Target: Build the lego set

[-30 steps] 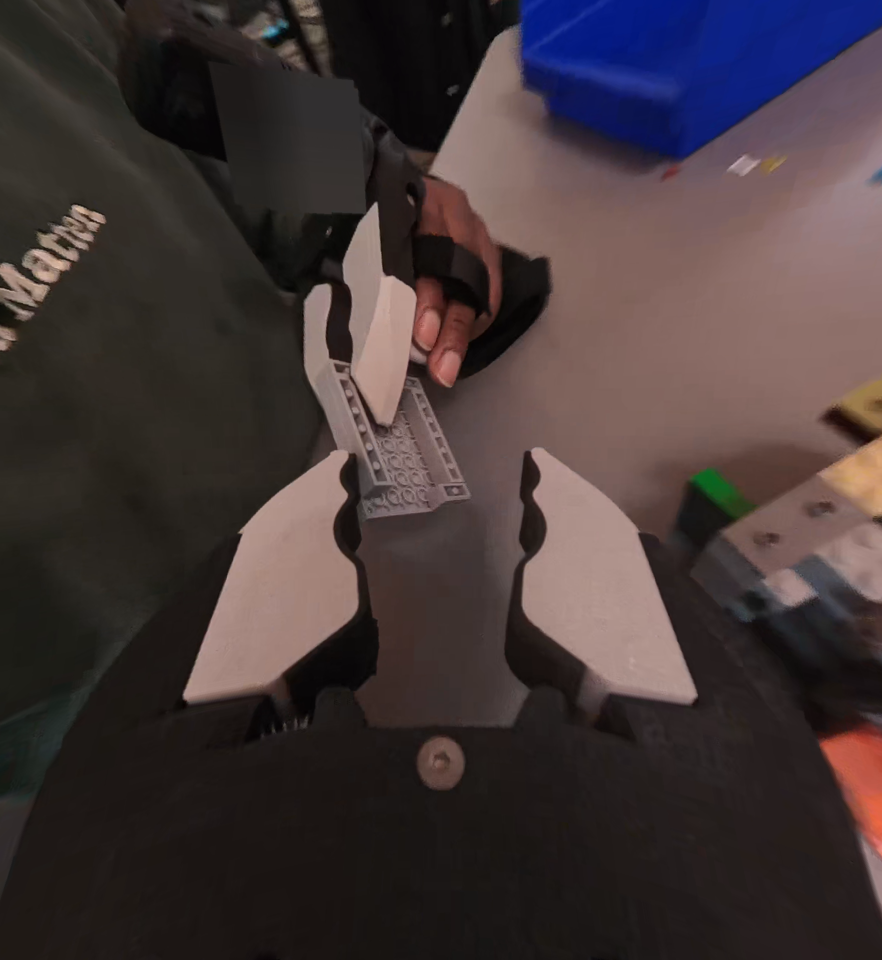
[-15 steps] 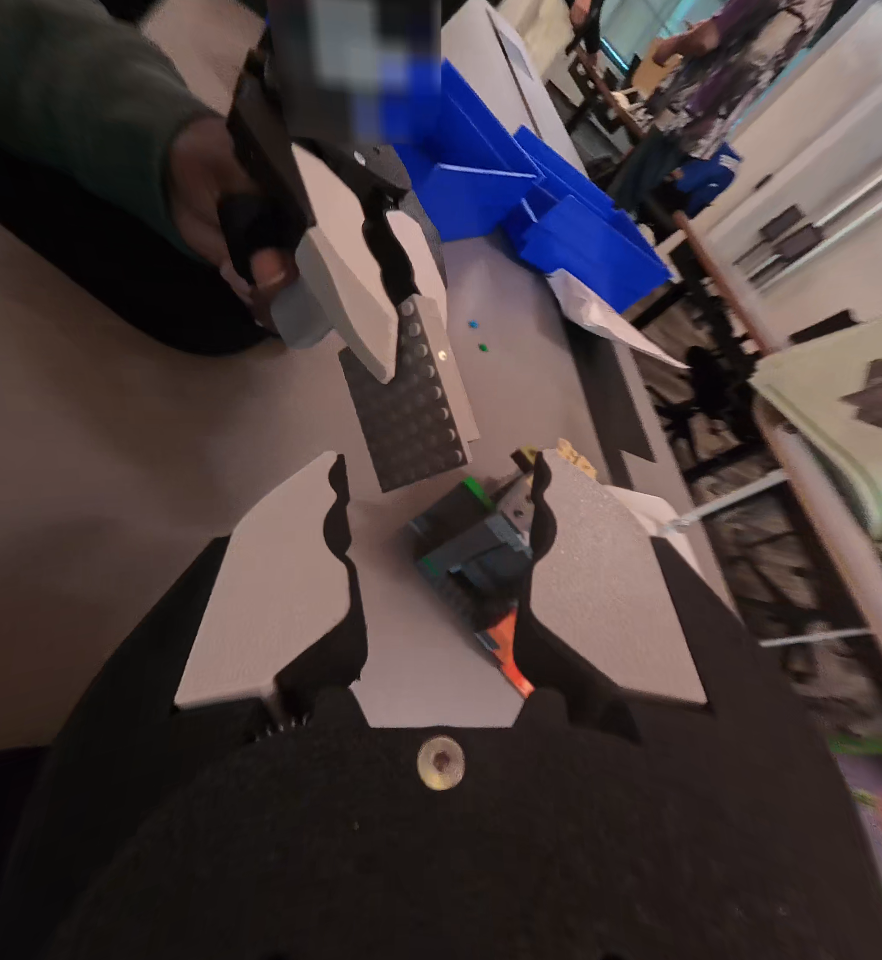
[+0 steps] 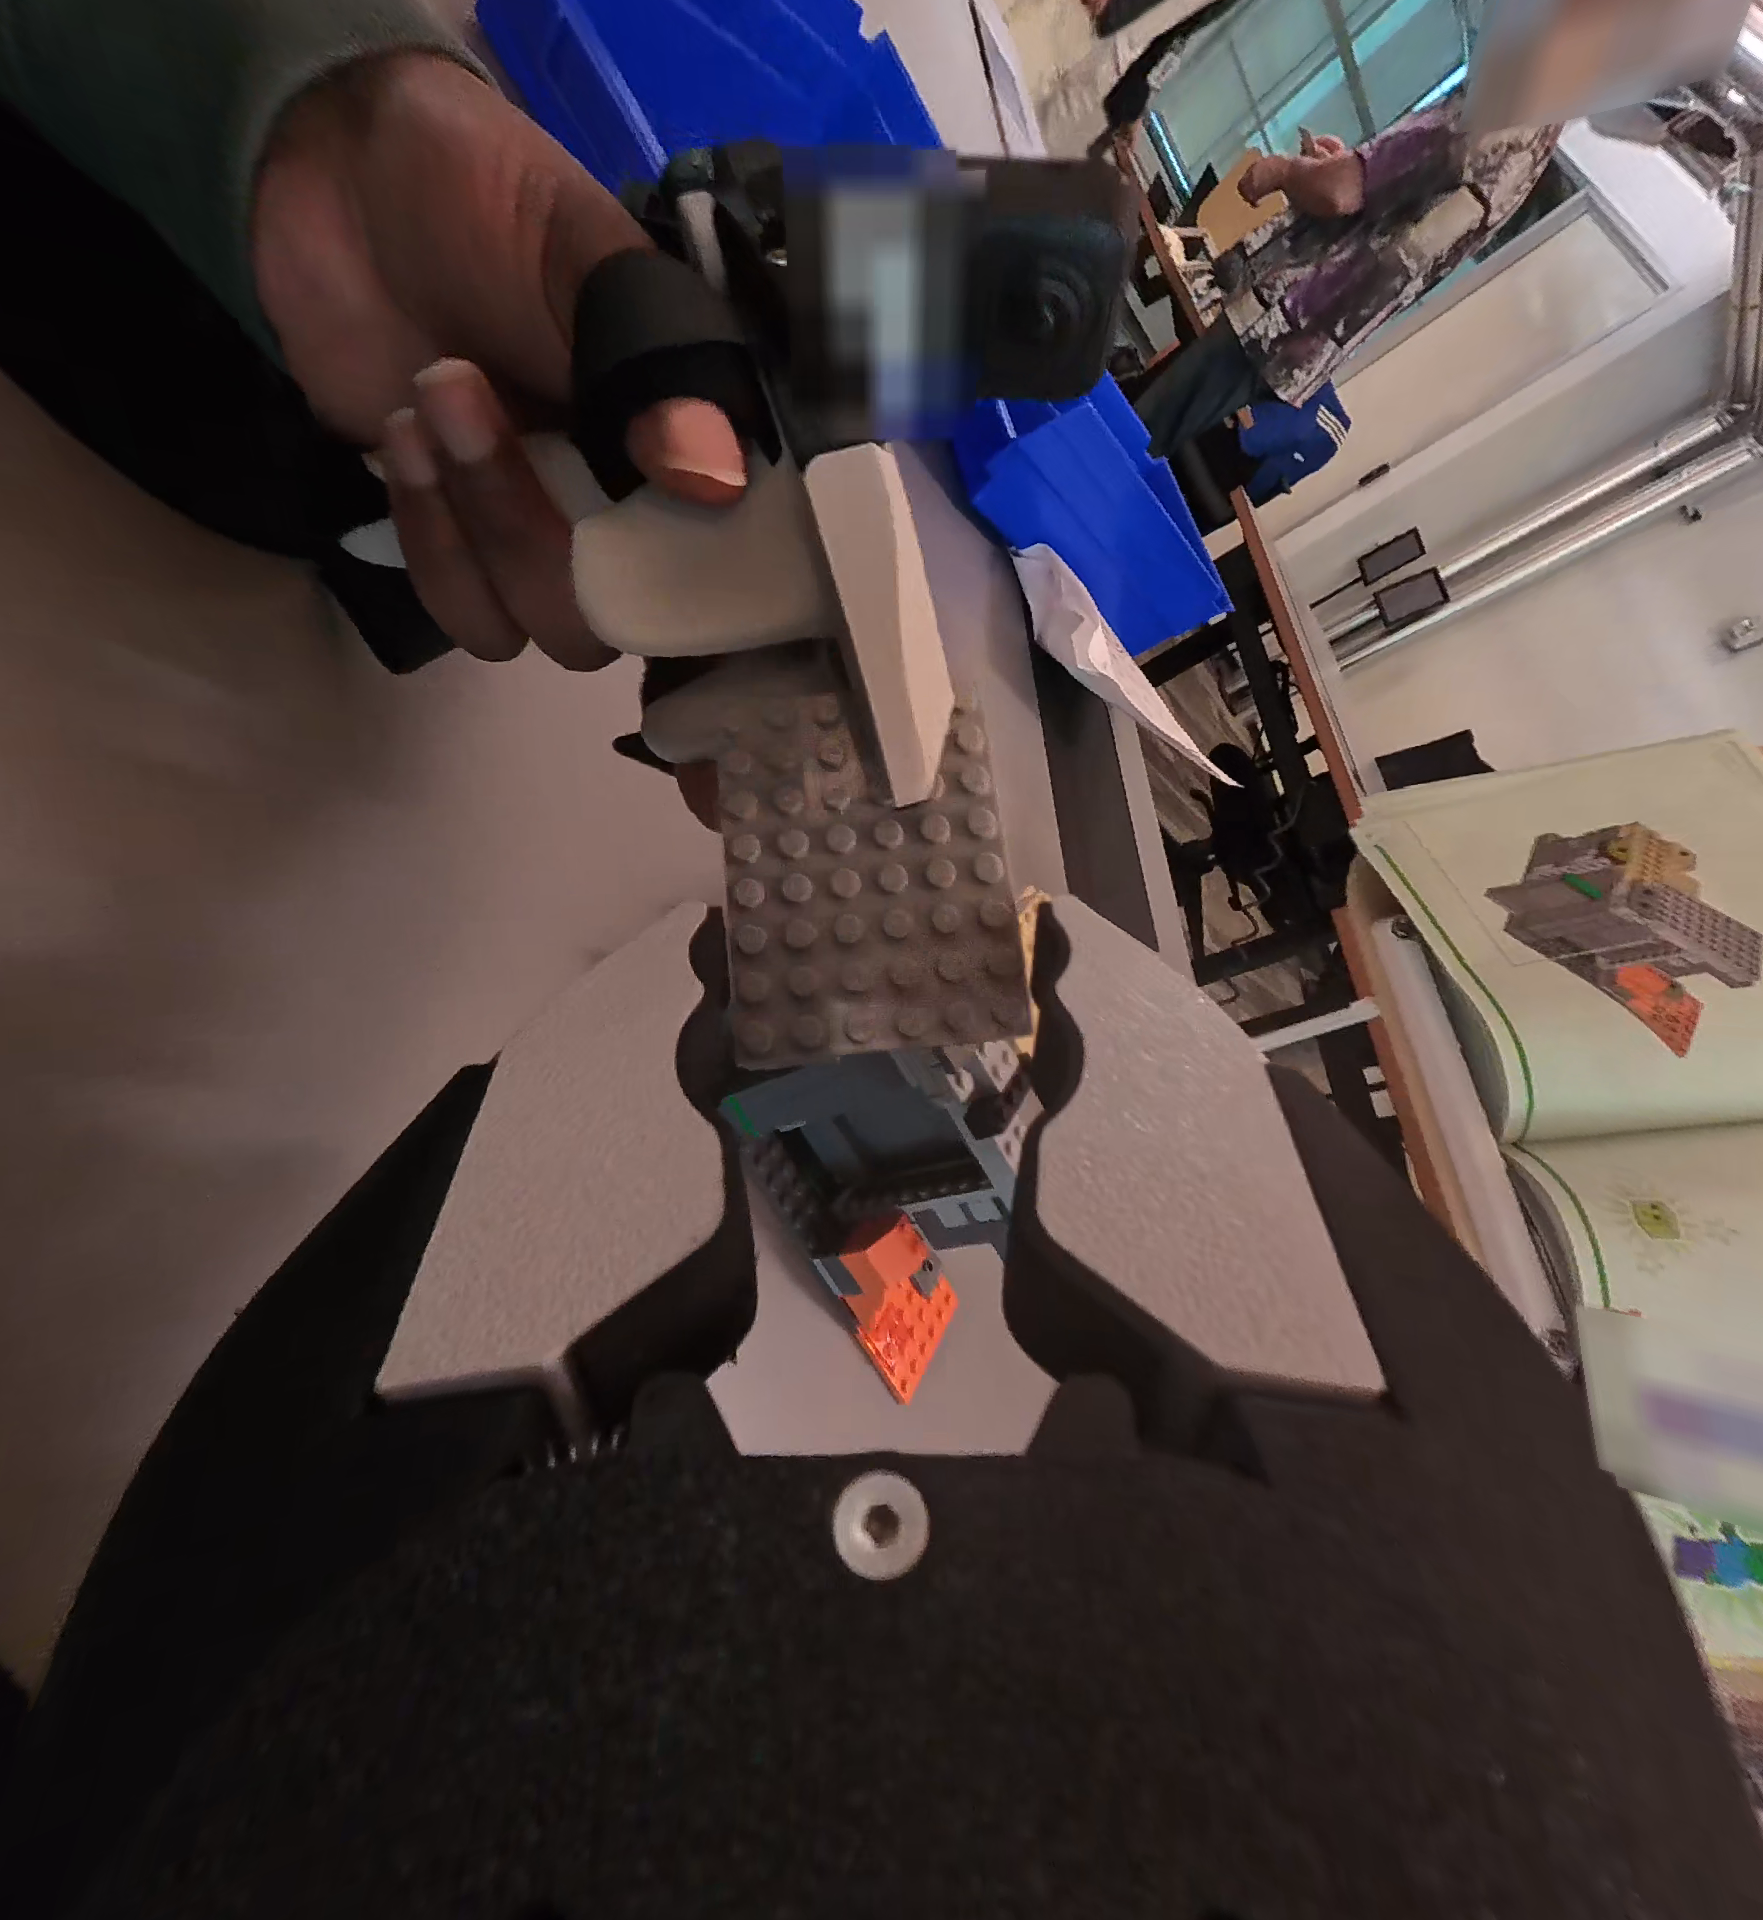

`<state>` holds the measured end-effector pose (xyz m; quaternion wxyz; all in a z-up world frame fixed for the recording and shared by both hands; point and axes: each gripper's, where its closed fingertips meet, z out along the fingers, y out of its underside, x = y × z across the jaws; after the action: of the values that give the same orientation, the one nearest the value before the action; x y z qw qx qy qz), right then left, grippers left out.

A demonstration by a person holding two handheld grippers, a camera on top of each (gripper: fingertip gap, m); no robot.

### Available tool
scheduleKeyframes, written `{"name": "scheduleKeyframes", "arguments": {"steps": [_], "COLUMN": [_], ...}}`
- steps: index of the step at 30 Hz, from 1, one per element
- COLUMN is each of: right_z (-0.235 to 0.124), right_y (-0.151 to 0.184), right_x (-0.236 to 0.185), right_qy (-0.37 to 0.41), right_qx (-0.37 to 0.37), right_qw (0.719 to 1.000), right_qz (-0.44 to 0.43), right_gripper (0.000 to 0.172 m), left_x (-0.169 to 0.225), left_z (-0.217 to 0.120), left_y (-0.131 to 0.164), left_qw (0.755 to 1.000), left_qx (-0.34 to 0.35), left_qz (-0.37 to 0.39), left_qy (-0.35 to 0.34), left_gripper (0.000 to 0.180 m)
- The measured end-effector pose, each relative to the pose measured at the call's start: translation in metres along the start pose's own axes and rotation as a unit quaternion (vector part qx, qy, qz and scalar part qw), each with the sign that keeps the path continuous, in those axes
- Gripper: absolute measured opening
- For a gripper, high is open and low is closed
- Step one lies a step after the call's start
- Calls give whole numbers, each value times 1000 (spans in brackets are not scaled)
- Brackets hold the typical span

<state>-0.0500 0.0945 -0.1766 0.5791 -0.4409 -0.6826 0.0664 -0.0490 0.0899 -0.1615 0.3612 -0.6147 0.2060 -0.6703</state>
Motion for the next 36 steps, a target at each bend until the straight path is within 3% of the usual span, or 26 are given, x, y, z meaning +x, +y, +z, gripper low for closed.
{"name": "scheduleKeyframes", "arguments": {"steps": [3, 14, 19, 22, 25, 29, 36], "right_z": [4, 8, -2, -15, -23, -27, -21], "right_y": [1, 3, 11, 18, 20, 16, 18], "right_x": [-6, -12, -25, -39, -45, -49, -56], "right_qy": [-14, -43, -123, -209, -271, -332, -364], "right_qx": [-2, -3, 6, 12, 26, 39, 12], "right_qw": [1000, 999, 986, 956, 921, 890, 888], "right_qz": [-7, 5, 112, 208, 277, 312, 280], "right_gripper": [62, 56, 56, 56, 56, 56, 56], "left_x": [-1, 1, 0, -3, -2, -5, -10], "left_z": [0, 1, -4, -5, 1, 10, 8], "left_y": [2, 10, 19, 27, 43, 60, 60], "left_qw": [1000, 999, 993, 959, 922, 903, 889], "left_qx": [-2, -18, -66, -114, -164, -191, -203], "left_qz": [-15, -29, 101, 252, 342, 376, 397], "left_qy": [6, 18, -22, -67, -73, -79, -106], "left_gripper": [16, 16, 41, 55, 64, 64, 56]}}
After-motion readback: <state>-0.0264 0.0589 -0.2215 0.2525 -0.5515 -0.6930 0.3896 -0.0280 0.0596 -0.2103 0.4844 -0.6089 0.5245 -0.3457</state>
